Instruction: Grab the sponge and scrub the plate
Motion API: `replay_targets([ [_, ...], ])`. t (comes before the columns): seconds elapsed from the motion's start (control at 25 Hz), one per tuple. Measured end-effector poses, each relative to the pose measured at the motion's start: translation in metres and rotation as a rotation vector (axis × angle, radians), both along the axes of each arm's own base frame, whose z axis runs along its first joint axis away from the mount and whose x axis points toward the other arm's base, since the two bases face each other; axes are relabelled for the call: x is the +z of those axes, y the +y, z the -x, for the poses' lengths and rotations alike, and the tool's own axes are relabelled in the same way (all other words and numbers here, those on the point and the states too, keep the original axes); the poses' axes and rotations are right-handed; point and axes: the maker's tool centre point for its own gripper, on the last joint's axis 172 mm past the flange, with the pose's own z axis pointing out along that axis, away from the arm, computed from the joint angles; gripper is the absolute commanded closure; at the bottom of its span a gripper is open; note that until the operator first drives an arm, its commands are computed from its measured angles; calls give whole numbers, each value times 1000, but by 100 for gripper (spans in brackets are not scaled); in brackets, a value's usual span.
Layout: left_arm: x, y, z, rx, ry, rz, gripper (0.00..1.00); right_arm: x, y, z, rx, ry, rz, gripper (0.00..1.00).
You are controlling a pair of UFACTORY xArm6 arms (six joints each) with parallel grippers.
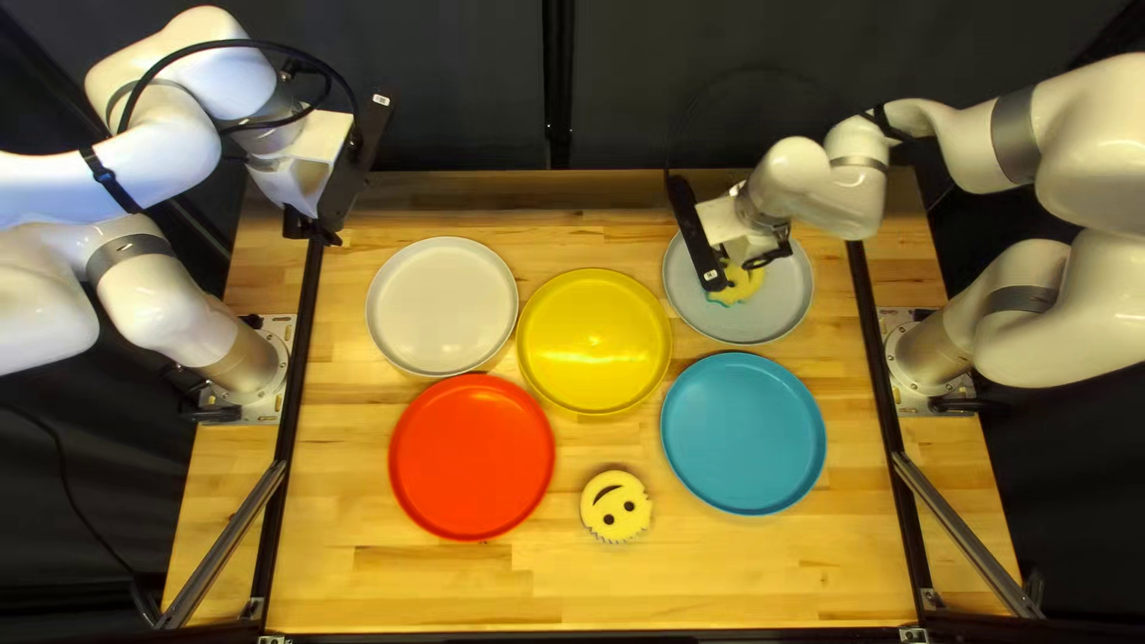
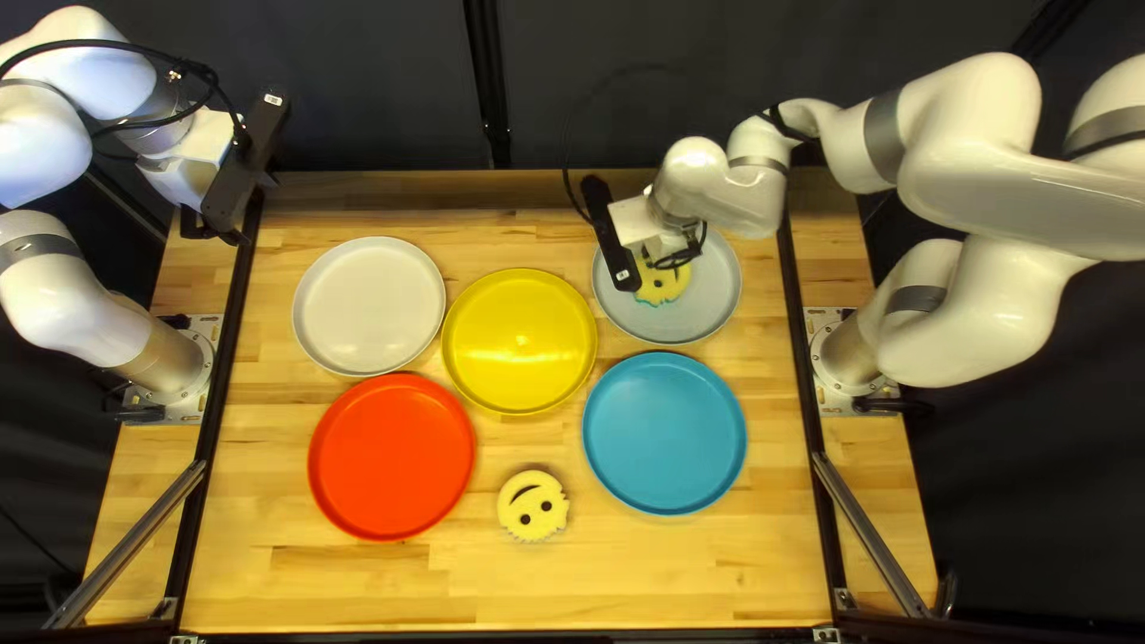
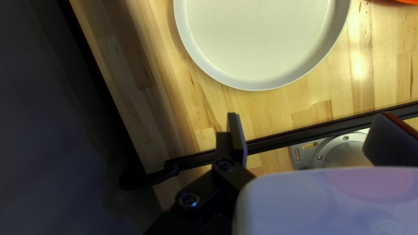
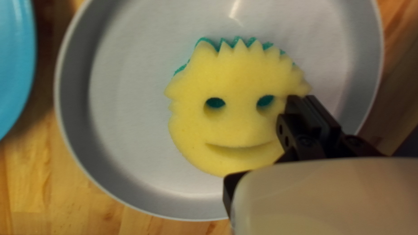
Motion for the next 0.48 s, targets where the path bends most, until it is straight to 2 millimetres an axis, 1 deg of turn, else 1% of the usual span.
replay_targets([
  [0.04,0,0,0,0,0,0,0,0,-5,0,-14,0,-4,100],
  [0.12,0,0,0,0,0,0,0,0,-8,0,-37,0,-9,100],
  [0.2,0,0,0,0,0,0,0,2,-3,-2,-54,-3,-9,100],
  [0.32,0,0,0,0,0,0,0,5,13,-8,-68,-8,-1,100],
  [0.48,0,0,0,0,0,0,0,6,41,-14,-59,-11,18,100],
])
